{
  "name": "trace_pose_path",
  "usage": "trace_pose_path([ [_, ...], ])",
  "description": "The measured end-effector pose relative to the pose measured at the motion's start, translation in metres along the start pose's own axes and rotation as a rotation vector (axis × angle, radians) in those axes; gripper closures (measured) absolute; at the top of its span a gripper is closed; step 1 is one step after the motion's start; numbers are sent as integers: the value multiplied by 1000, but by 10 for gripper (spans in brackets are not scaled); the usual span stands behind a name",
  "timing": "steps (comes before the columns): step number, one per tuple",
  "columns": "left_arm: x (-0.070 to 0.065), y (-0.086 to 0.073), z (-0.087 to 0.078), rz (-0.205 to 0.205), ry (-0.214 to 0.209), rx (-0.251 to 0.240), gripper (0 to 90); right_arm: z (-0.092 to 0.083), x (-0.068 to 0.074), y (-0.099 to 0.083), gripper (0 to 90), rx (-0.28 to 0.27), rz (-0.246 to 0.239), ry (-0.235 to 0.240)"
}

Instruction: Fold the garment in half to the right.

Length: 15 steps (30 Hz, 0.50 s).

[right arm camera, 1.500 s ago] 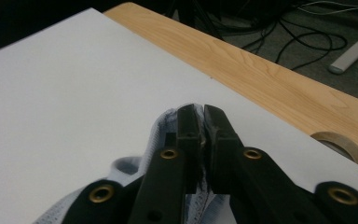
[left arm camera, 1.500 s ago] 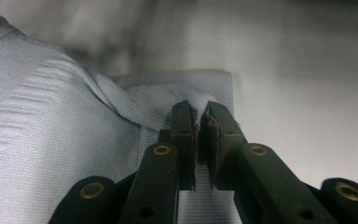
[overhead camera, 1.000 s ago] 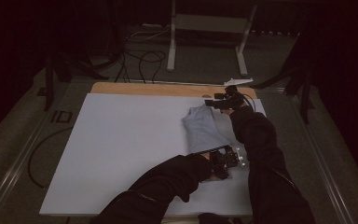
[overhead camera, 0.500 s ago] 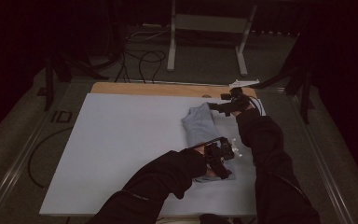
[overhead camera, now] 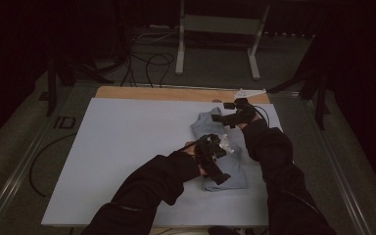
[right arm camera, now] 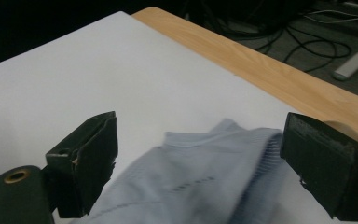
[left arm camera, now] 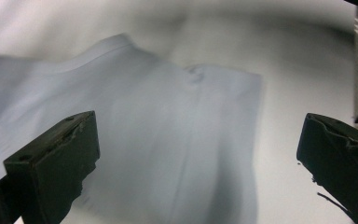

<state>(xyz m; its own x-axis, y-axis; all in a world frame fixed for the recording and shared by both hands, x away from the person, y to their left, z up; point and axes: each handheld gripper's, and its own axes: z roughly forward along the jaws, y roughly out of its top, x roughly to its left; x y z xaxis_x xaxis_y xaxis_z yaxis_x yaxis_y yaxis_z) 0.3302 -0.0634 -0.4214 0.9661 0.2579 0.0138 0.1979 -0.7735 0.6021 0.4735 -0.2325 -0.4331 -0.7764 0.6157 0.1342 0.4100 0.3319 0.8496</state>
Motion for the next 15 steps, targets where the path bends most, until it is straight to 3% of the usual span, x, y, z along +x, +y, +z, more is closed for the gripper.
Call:
trace_pose_path([
  [1, 5, -8, -7, -17, 0, -35, 1, 0, 4, 0, 113, -4, 0, 10],
  [10, 26, -43, -37, -72, 10, -97, 1, -3, 28, -3, 113, 13, -28, 34],
  [15, 37, -69, -56, -88, 51, -130, 1, -8, 42, -6, 113, 0, -46, 51],
])
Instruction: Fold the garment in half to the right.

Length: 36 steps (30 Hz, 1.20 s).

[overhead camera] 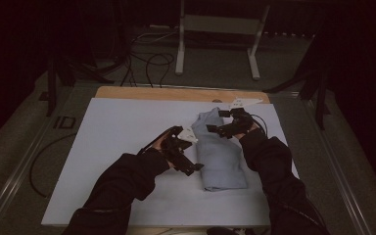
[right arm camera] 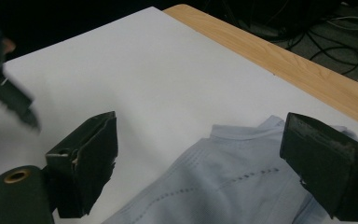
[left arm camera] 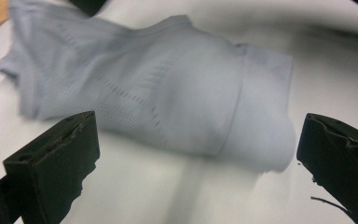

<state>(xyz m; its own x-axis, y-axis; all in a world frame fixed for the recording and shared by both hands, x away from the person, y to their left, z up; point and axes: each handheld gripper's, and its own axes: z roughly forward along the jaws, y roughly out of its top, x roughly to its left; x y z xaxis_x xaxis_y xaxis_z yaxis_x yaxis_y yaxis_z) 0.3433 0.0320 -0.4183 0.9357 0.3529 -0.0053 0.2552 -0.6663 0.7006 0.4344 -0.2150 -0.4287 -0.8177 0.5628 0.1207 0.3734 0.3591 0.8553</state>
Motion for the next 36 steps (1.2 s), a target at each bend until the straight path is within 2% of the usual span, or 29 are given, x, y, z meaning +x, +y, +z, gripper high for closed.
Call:
trace_pose_path([
  [5, 8, -13, -12, -23, 5, -11, 1, -4, 8, -3, 112, 5, -16, 3],
  [10, 12, -24, -26, -17, 25, -45, 1, -9, 16, -6, 112, -3, -14, 2],
  [14, 15, -31, -36, -27, 36, -48, 1, -14, 24, -11, 112, 13, -20, 4],
  [20, 16, -42, -44, -28, 47, -48, 1, -23, 35, -18, 112, 1, -25, 5],
  [25, 18, -61, -55, -49, 63, -49, 1, -38, 45, -29, 112, -24, -11, 7],
  [29, 19, -75, -63, -67, 75, -52, 1, -47, 50, -38, 112, -20, -23, -13],
  [34, 19, -91, -71, -83, 95, -49, 1, -56, 54, -49, 112, -24, -10, -16],
  [35, 19, -99, -74, -97, 99, -47, 1, -59, 56, -55, 112, -24, -1, -20],
  [36, 19, -99, -74, -97, 99, -47, 1, -61, 56, -57, 112, -22, -3, -25],
])
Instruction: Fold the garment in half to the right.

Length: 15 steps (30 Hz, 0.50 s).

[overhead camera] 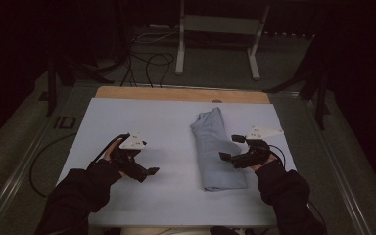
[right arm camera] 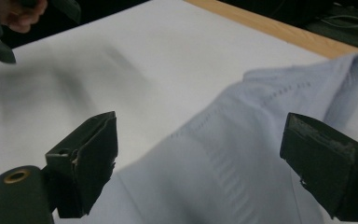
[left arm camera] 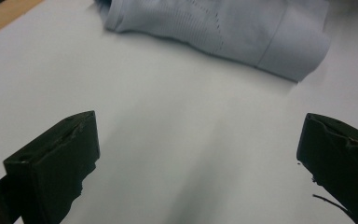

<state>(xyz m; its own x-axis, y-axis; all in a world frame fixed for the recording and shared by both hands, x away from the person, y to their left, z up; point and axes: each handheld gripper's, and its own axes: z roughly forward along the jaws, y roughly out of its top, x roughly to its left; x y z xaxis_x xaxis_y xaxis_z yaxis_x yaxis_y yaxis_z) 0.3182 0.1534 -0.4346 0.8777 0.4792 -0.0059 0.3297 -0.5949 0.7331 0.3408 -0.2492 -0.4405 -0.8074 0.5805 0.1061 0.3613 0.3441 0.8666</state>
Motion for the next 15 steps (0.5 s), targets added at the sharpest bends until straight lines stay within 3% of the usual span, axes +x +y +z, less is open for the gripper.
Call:
trace_pose_path([
  [12, -1, -42, -17, -36, 29, -3, 1, -19, 5, -38, 106, 15, 44, -33],
  [15, 0, -58, -21, -68, 41, -7, 1, -25, 7, -47, 106, 19, 49, -37],
])
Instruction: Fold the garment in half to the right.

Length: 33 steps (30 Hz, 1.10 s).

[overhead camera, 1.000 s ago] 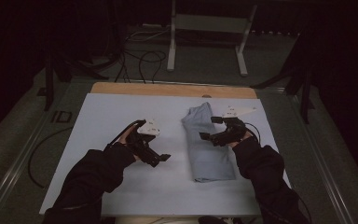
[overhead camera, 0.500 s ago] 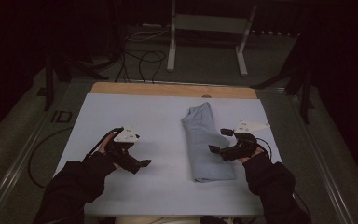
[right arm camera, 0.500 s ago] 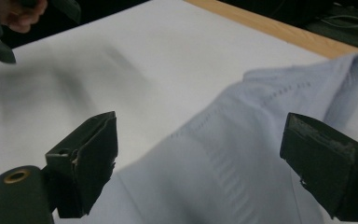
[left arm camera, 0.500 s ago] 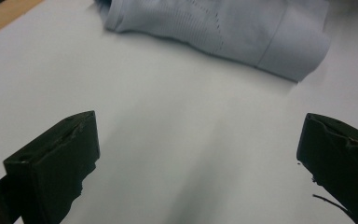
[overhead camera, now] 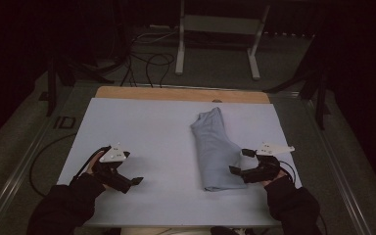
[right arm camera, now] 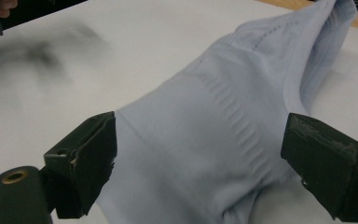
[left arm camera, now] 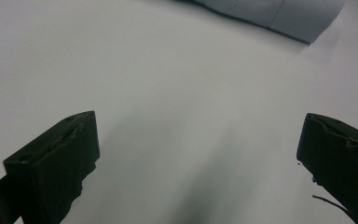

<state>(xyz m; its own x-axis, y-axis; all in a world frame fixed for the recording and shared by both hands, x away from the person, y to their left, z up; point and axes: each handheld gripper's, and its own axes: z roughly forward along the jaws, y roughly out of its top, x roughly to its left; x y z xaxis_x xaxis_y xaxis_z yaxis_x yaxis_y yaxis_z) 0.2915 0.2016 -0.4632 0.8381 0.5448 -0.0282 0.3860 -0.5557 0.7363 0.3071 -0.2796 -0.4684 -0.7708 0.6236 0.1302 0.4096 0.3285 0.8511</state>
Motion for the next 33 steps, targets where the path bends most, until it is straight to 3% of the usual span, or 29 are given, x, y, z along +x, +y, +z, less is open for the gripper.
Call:
trace_pose_path([
  [14, 6, -44, -13, -66, 48, -38, 1, -6, 13, -37, 106, 0, -6, -40],
  [16, 9, -50, -15, -72, 61, -30, 1, -8, 13, -42, 106, 1, -10, -67],
  [25, 18, -76, -27, -149, 121, -17, 2, -13, 11, -58, 106, 22, 22, -105],
  [29, 19, -79, -29, -188, 140, -29, 2, -12, 10, -60, 107, 26, 42, -110],
  [33, 18, -77, -30, -191, 154, -53, 2, -11, 9, -61, 107, 30, 51, -106],
])
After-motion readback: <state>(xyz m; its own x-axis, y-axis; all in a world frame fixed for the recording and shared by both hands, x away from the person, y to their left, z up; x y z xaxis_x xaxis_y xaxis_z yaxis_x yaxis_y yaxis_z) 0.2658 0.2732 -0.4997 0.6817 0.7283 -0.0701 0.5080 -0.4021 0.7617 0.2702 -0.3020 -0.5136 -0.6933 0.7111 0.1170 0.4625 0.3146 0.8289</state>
